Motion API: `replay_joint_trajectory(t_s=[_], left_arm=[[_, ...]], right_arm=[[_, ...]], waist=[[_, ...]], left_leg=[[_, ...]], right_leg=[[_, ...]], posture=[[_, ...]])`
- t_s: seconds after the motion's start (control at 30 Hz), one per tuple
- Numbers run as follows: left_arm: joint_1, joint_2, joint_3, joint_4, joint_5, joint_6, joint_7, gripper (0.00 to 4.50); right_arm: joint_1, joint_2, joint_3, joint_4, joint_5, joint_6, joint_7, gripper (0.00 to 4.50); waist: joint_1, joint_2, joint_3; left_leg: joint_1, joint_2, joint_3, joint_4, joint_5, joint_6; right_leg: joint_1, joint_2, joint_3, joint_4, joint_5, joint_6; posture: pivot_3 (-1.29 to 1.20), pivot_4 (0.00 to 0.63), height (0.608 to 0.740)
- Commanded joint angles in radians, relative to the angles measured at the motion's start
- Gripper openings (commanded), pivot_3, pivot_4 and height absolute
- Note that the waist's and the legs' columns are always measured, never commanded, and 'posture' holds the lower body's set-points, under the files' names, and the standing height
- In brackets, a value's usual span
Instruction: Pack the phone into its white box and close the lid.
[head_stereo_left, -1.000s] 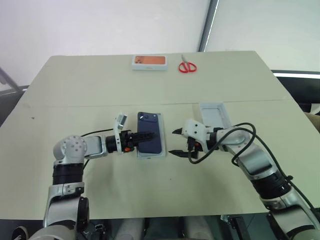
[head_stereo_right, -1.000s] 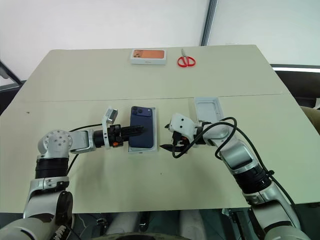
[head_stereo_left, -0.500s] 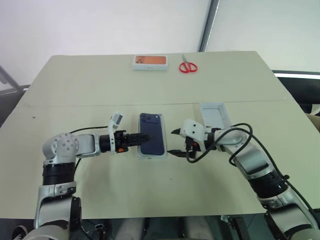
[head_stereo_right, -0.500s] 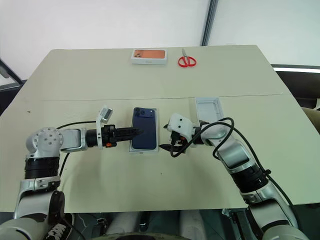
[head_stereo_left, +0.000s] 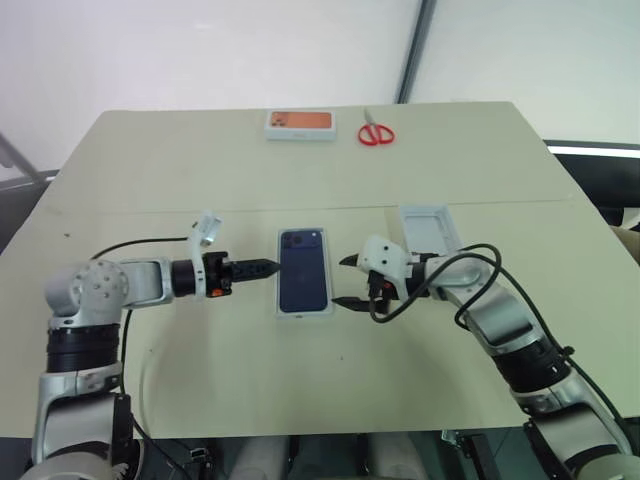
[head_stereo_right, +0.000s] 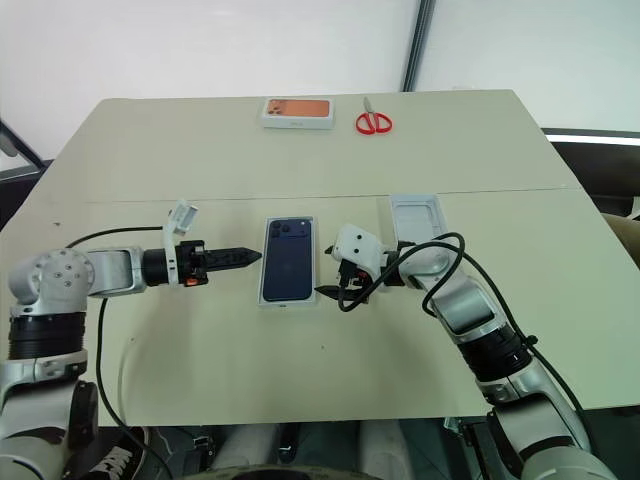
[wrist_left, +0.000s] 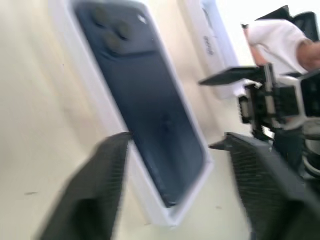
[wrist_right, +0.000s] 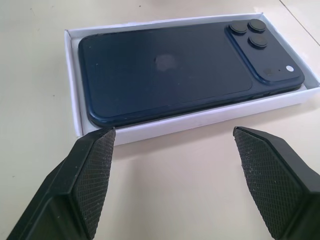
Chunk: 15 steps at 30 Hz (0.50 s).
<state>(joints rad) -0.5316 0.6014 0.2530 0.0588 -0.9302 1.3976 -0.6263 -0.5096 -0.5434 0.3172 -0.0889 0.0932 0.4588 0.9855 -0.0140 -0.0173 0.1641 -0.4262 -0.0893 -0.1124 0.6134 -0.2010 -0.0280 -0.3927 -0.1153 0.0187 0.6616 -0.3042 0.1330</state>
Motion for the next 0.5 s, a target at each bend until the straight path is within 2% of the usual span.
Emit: replay_joint_trajectory(t_s=[0.03,0.1,0.13,0.2,0.5], left_arm=[[0.016,0.024,0.011,-0.003,0.036,-0.055,-0.005,1.28],[0.032,0.034,-0.017,0.004,0.072,-0.090,-0.010,0.27],[0.044,0.039,-0.043,-0.002,0.097,-0.115,-0.015,0.00],[0.054,0.026,-0.066,-0.011,0.114,-0.134,-0.017,0.00],[0.066,-0.031,-0.178,-0.001,0.205,-0.205,-0.014,0.00]], right_arm=[[-0.036,0.009,-0.017,0.007,-0.004,-0.018,-0.016,2.57],[-0.040,0.005,-0.011,0.020,-0.013,-0.033,-0.015,1.54],[-0.042,0.003,-0.008,0.028,-0.020,-0.042,-0.017,1.02],[-0.044,0.003,-0.003,0.037,-0.030,-0.055,-0.020,0.02],[-0.037,0.021,0.012,0.046,-0.056,-0.072,-0.028,0.02]], waist=[[0.000,0.000,0.000],[0.000,0.000,0.000],[0.000,0.000,0.000],[0.002,0.000,0.000],[0.000,0.000,0.000]], left_leg=[[0.000,0.000,0.000,0.000,0.000,0.000],[0.000,0.000,0.000,0.000,0.000,0.000],[0.000,0.000,0.000,0.000,0.000,0.000],[0.000,0.000,0.000,0.000,0.000,0.000],[0.000,0.000,0.000,0.000,0.000,0.000]], right_leg=[[0.000,0.000,0.000,0.000,0.000,0.000],[0.000,0.000,0.000,0.000,0.000,0.000],[0.000,0.000,0.000,0.000,0.000,0.000],[0.000,0.000,0.000,0.000,0.000,0.000],[0.000,0.000,0.000,0.000,0.000,0.000]], posture=[[0.00,0.150,0.740],[0.00,0.150,0.740],[0.00,0.150,0.740],[0.00,0.150,0.740],[0.00,0.150,0.740]])
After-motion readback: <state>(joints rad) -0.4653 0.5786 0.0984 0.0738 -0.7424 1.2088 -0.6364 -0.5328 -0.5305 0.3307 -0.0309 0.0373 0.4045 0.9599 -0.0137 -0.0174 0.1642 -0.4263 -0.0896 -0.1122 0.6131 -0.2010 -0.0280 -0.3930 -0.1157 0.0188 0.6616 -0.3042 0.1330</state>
